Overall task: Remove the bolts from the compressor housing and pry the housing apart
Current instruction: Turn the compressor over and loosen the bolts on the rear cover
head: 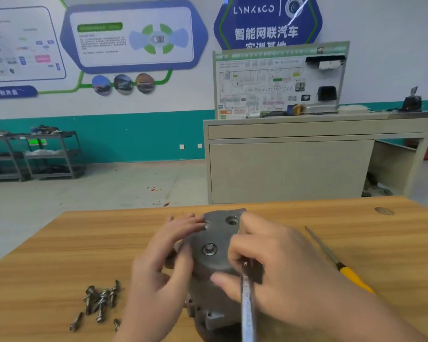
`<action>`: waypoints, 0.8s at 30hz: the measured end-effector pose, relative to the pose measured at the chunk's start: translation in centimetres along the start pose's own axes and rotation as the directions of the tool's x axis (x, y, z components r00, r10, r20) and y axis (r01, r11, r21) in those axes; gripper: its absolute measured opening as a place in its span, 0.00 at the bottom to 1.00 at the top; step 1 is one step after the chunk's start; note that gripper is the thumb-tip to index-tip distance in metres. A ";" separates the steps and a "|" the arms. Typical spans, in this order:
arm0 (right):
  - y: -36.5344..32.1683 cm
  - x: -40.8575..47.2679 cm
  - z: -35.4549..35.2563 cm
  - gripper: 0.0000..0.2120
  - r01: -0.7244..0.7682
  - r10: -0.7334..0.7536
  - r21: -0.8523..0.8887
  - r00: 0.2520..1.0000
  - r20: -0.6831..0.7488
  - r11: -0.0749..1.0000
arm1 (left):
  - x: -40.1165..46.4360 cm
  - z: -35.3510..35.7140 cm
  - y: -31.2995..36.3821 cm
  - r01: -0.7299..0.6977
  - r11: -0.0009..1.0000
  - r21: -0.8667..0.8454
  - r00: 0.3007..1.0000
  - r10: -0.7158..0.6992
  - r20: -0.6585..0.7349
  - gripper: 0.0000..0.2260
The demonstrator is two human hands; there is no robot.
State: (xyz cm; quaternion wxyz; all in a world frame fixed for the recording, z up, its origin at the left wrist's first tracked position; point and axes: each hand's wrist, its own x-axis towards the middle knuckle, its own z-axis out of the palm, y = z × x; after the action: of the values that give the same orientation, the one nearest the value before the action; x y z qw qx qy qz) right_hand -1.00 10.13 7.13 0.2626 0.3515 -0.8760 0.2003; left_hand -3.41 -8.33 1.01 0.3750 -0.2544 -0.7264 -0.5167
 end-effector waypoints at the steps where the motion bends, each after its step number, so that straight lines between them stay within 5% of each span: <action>1: 0.5 -0.8 0.2 0.14 0.015 -0.009 0.081 0.997 -0.074 0.997 | 1.1 0.4 1.3 -0.031 0.994 0.102 0.985 0.013 0.171 0.15; 5: 2.2 -3.2 0.8 0.09 0.015 0.102 0.465 0.969 -0.227 0.885 | 3.6 2.3 3.0 -0.109 0.931 0.348 0.861 -0.087 0.501 0.20; 11: 3.8 -3.4 1.5 0.11 -0.058 0.261 0.645 0.939 -0.224 0.762 | 5.2 3.4 3.2 0.030 0.898 0.439 0.839 -0.261 0.477 0.14; 19: 4.3 -1.2 1.2 0.04 0.054 0.470 0.991 0.876 -0.107 0.124 | 5.3 3.8 4.3 0.244 0.937 0.250 0.915 -0.308 0.261 0.04; 24: 3.0 -0.1 1.3 0.10 0.124 0.553 0.961 0.833 0.035 -0.247 | 4.8 0.9 4.0 0.102 0.957 0.271 0.993 -0.113 0.023 0.06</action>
State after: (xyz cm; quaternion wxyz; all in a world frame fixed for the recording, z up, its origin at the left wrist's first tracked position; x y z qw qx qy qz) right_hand -3.53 11.46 5.53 0.0364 0.1945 -0.3556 0.9135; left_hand -3.44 -6.24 6.96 0.3634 -0.1713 -0.8096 -0.4279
